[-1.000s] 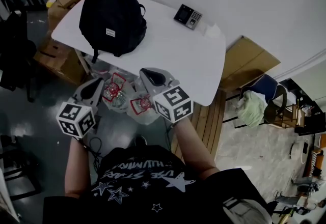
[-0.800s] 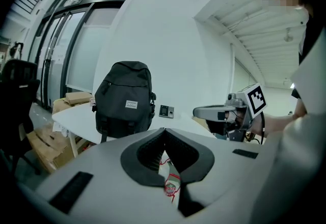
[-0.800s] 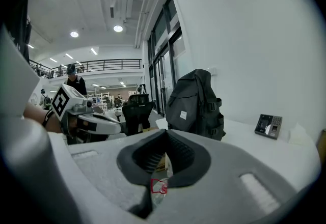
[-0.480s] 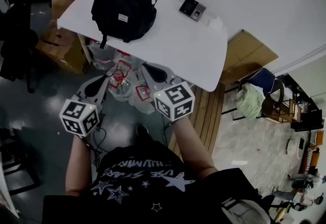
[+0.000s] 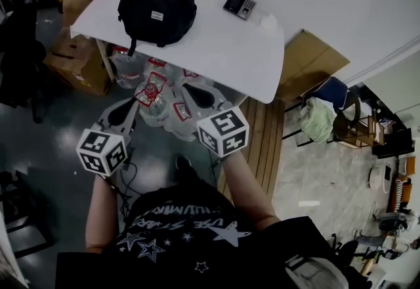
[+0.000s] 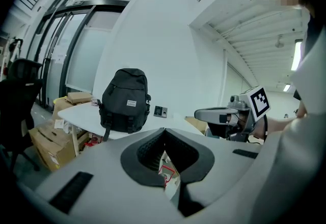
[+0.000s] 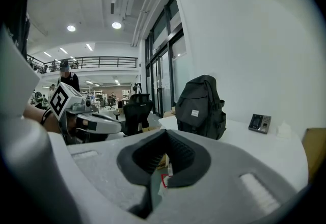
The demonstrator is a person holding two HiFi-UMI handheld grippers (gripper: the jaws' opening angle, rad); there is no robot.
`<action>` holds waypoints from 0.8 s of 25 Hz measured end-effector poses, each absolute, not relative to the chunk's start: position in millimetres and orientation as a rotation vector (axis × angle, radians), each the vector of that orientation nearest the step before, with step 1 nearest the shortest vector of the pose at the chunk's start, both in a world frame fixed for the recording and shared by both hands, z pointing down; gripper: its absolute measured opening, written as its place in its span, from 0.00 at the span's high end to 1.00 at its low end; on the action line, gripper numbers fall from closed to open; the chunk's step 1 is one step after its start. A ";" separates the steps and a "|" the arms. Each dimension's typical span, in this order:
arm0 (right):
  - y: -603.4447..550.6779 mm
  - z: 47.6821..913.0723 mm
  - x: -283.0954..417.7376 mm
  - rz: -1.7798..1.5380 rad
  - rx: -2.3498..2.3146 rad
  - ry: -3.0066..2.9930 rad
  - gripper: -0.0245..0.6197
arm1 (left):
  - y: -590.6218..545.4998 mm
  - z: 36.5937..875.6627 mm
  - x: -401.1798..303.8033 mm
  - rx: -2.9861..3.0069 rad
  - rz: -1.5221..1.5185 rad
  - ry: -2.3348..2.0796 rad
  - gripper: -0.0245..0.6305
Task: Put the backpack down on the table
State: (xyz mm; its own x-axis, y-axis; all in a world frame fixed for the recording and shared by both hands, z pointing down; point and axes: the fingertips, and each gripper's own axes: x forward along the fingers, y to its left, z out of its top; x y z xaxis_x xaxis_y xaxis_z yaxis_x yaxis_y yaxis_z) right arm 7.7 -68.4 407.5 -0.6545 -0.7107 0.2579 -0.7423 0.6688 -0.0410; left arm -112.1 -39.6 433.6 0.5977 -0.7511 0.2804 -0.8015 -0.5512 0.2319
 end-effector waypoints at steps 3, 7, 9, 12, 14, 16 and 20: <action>-56.0 404.9 3.6 0.201 1.194 -2.665 0.96 | -27.6 432.3 -115.5 2.499 0.202 -1.250 0.95; -40.0 404.5 -6.2 0.185 1.181 -2.659 0.96 | -13.7 429.4 -121.7 2.505 0.193 -1.249 0.95; -31.4 405.4 -11.1 0.180 1.172 -2.656 0.96 | -6.4 428.7 -124.0 2.510 0.189 -1.247 0.95; -18.7 407.9 -16.8 0.176 1.158 -2.650 0.96 | 4.5 428.8 -127.3 2.514 0.182 -1.244 0.95; -11.1 408.6 -18.6 0.179 1.153 -2.645 0.96 | 11.8 428.4 -128.7 2.516 0.186 -1.240 0.95; -4.4 409.5 -20.0 0.183 1.152 -2.639 0.96 | 18.4 428.1 -130.7 2.517 0.188 -1.238 0.95; 7.9 410.2 -24.1 0.180 1.154 -2.638 0.96 | 29.8 428.2 -135.1 2.522 0.186 -1.237 0.95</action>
